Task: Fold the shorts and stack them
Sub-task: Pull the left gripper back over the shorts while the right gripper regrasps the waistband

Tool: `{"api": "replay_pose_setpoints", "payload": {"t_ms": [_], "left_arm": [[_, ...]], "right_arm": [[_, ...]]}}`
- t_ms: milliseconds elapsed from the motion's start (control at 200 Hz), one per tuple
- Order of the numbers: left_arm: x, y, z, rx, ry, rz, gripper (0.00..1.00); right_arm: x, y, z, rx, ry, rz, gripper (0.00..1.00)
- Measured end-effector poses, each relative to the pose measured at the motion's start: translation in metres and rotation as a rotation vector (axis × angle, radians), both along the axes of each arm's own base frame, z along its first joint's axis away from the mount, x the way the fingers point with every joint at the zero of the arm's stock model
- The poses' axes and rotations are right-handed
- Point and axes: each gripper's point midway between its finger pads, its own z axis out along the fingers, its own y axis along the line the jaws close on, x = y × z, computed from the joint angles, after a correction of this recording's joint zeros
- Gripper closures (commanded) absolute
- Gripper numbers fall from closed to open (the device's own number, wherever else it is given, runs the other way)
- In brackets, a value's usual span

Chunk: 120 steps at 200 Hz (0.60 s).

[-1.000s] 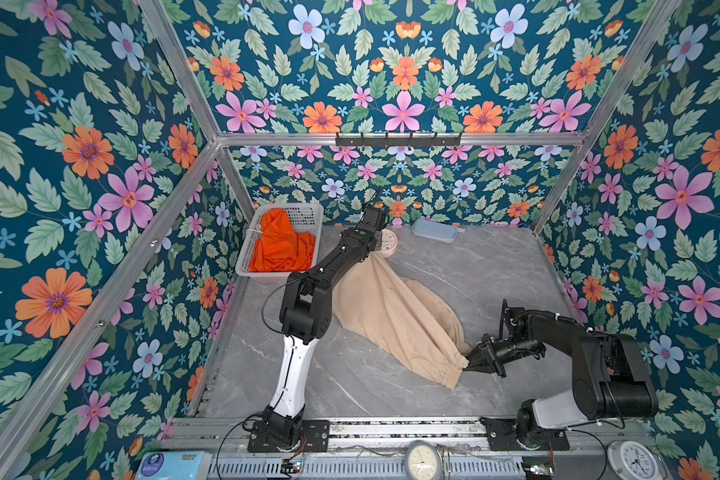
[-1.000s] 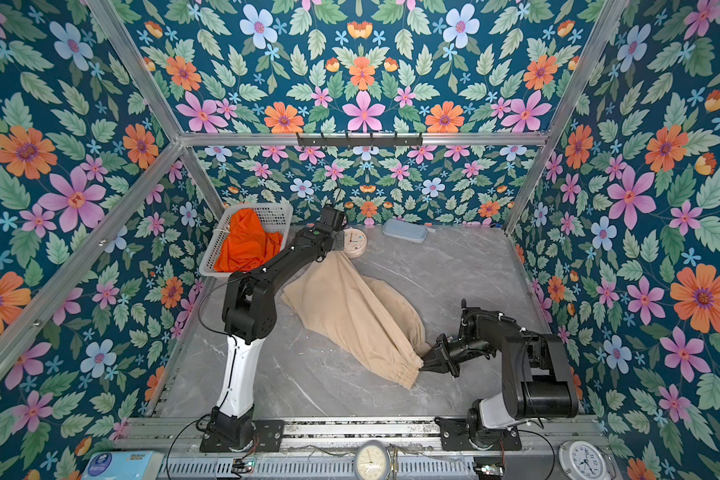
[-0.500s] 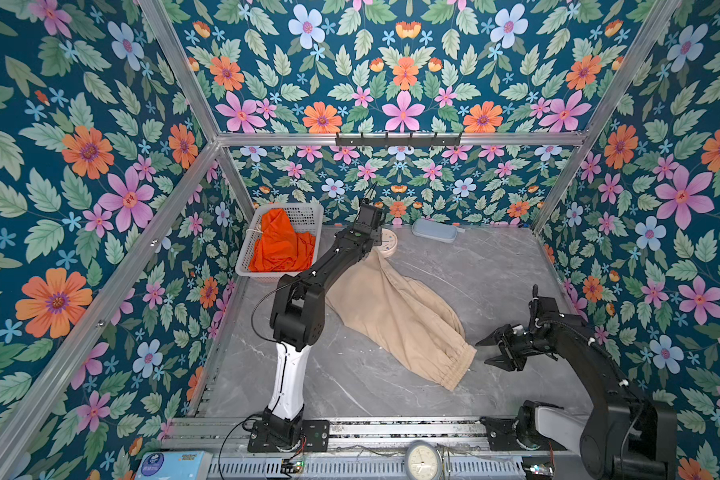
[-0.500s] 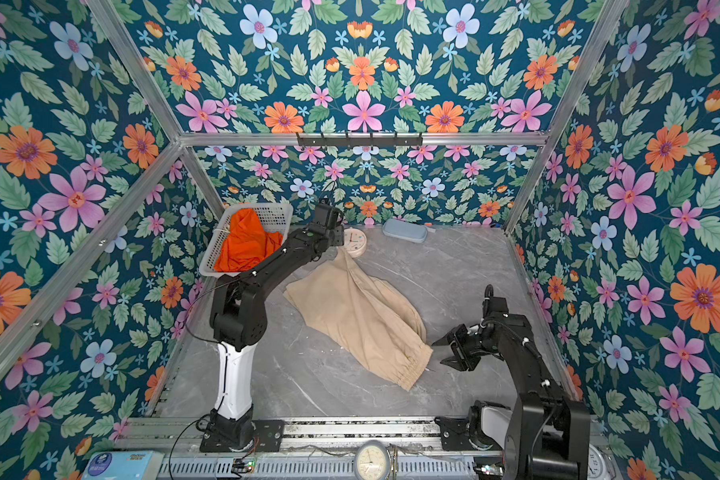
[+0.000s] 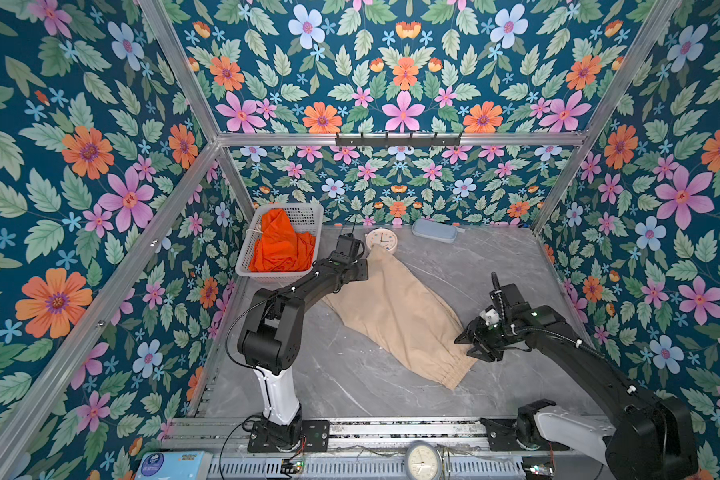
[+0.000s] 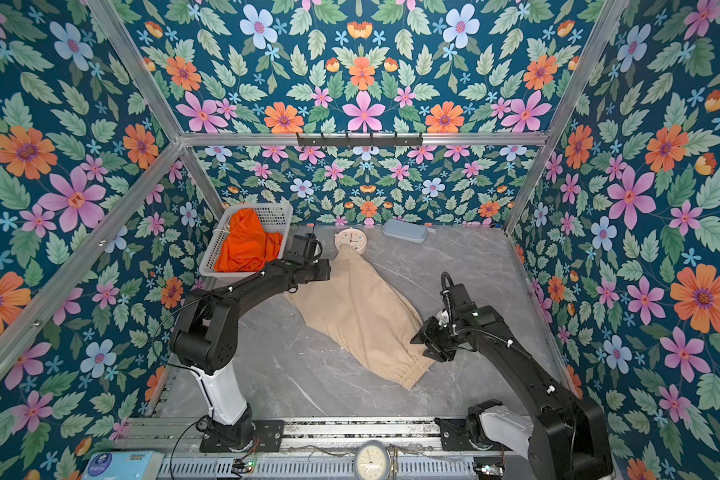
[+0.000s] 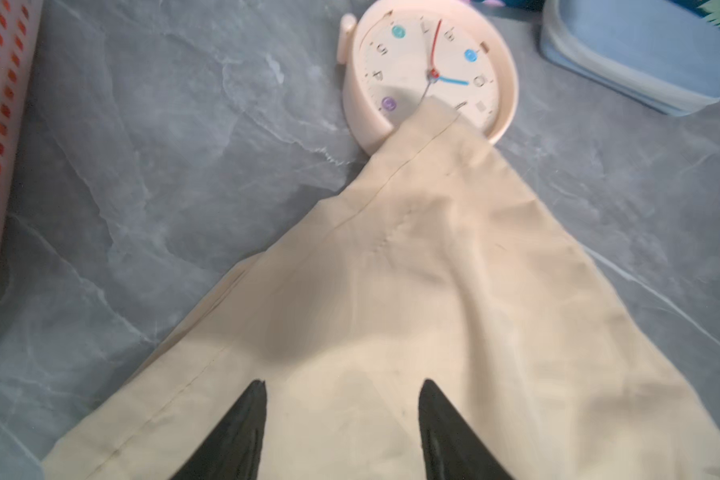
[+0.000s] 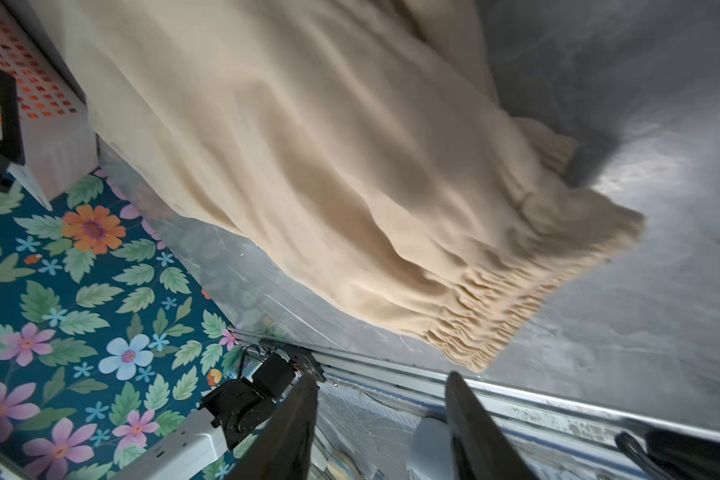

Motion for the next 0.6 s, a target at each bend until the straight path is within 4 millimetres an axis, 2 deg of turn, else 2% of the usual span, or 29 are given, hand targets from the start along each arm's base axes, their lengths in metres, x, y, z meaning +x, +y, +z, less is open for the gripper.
{"api": "replay_pose_setpoints", "payload": {"t_ms": [140, 270, 410, 600], "left_arm": [[-0.011, 0.0, -0.028, 0.006, 0.067, -0.015, 0.4], [-0.027, 0.013, -0.051, 0.026, 0.125, 0.006, 0.4], [-0.048, 0.026, -0.063, 0.033, 0.17, 0.036, 0.4], [-0.083, 0.028, -0.064, -0.05, 0.192, 0.078, 0.4]], "right_arm": [[-0.002, 0.017, -0.026, 0.016, 0.046, 0.027, 0.5], [-0.001, 0.018, -0.052, -0.003, 0.096, 0.025, 0.5], [0.011, -0.003, -0.072, -0.022, 0.159, -0.042, 0.51], [0.034, -0.048, -0.075, -0.067, 0.166, -0.129, 0.51]]}}
